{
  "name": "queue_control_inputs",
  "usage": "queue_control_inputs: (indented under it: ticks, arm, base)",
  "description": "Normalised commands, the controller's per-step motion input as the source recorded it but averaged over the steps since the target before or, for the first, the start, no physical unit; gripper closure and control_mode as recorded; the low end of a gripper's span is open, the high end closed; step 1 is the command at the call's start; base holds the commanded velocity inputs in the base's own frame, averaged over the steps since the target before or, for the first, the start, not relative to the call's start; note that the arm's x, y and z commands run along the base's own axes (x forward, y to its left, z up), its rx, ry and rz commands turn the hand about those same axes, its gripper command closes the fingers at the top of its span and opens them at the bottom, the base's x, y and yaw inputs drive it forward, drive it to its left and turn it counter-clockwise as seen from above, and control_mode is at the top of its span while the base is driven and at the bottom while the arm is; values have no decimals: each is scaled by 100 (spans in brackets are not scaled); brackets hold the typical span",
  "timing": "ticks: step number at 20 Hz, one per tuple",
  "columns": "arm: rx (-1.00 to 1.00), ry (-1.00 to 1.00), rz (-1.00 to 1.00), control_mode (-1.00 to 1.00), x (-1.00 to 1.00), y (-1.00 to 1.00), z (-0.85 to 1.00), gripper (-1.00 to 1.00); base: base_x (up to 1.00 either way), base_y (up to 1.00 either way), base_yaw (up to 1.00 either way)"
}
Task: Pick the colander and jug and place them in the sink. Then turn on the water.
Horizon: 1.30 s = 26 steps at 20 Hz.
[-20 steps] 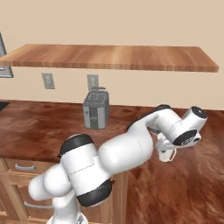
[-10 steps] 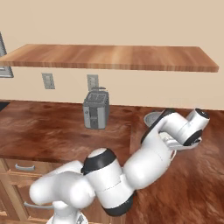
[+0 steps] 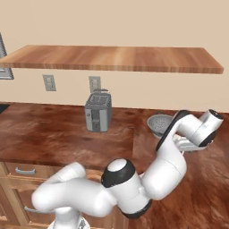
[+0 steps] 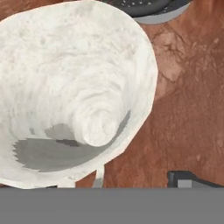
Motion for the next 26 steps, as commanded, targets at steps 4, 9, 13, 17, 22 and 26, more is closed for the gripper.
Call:
queue_control_inputs:
  ticks: [4,9,13,17,22,26]
  arm:
    - [0,1,0,-100,20,0,-28,100]
    - [0,7,4,-100,0,44,-44,100]
    - [0,3,2,-100,-16,30,-13,100]
    - [0,-8,0,-100,-71,8,24,100]
    - [0,-32,-2,-100,-100,12,65,100]
    - [-3,-33,-7,-100,-96,75,89,100]
  base:
    - [0,0,0]
    - [0,0,0]
    - [0,0,0]
    - [0,0,0]
    - [0,0,0]
    - [0,0,0]
